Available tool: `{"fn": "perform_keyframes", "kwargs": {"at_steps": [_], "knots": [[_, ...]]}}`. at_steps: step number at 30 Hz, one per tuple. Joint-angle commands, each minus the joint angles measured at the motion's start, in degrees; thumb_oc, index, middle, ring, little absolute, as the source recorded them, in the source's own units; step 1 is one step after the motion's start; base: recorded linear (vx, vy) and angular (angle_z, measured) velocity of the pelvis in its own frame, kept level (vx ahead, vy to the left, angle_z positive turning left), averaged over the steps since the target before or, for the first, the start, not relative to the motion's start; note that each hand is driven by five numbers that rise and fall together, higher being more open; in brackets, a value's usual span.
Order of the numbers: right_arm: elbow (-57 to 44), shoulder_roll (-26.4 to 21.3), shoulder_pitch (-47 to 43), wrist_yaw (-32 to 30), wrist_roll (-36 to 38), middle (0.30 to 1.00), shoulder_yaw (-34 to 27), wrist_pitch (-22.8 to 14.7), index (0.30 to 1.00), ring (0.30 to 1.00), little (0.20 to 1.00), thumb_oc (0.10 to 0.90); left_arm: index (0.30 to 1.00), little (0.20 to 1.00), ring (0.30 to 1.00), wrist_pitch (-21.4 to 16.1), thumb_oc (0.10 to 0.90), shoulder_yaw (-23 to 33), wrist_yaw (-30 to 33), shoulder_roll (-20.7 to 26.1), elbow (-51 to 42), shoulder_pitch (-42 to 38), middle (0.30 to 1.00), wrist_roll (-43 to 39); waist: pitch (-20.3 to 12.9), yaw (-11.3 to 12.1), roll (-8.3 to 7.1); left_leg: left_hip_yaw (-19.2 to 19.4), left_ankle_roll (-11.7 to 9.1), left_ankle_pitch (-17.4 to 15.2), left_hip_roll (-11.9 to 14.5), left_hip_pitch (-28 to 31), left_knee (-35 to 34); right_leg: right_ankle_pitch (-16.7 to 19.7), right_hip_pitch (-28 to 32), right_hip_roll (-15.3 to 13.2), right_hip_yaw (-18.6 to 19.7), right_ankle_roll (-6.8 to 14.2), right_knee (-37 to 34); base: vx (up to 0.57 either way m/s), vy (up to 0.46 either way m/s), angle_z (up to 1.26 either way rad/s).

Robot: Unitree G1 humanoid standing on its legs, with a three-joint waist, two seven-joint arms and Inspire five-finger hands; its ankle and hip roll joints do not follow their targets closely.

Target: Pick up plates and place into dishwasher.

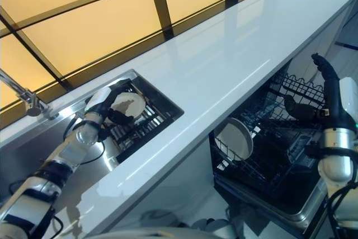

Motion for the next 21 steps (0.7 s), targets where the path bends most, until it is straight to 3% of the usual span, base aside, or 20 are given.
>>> {"fn": "perform_keyframes", "kwargs": {"at_steps": [1,6,17,21], "knots": [[-3.3,-4.4,-8.7,-2.3,1.0,0.9,-2.0,-5.5,0.9,0.9,0.9,0.8,0.9,0.9,0.9,1.4,0.8,-1.5,3.1,6.2,9.0,-10.0,0.9,7.8,-2.7,0.9,-2.29,2.7,3.8,-6.4,-2.0,1.5,0.5,-3.1,1.0,1.0,-0.3,3.1,0.4,0.0,0.0,0.0],[-3.9,-5.3,-9.7,-1.3,1.9,0.9,-1.6,-5.6,0.9,0.9,0.9,0.8,0.9,0.9,0.9,0.4,0.8,-3.3,3.8,4.5,15.6,-12.1,0.9,9.5,-2.7,0.0,-2.4,3.3,3.8,-6.4,-2.0,1.4,0.5,-3.0,0.8,1.1,0.2,3.2,0.4,0.02,-0.017,-0.01],[-3.4,-6.8,-11.0,0.4,1.9,0.9,-1.6,-4.1,0.9,0.9,0.9,0.8,0.9,0.9,0.9,7.7,0.8,-4.6,-2.7,1.8,23.3,-13.5,0.9,10.5,-2.3,-1.8,-2.45,4.3,3.8,-6.5,-1.8,1.6,0.5,-3.3,0.6,1.5,1.2,3.3,0.4,0.04,-0.026,-0.07],[-3.2,-6.9,-10.8,0.9,1.6,0.9,-2.0,-3.6,0.9,0.9,0.9,0.8,0.9,0.9,0.9,8.5,0.8,-4.2,-5.9,1.9,23.0,-13.9,0.9,8.5,-1.9,-1.9,-2.18,3.8,3.7,-6.6,-1.8,1.8,0.5,-3.6,0.8,1.4,1.2,3.5,0.4,0.02,0.0,-0.01]]}}
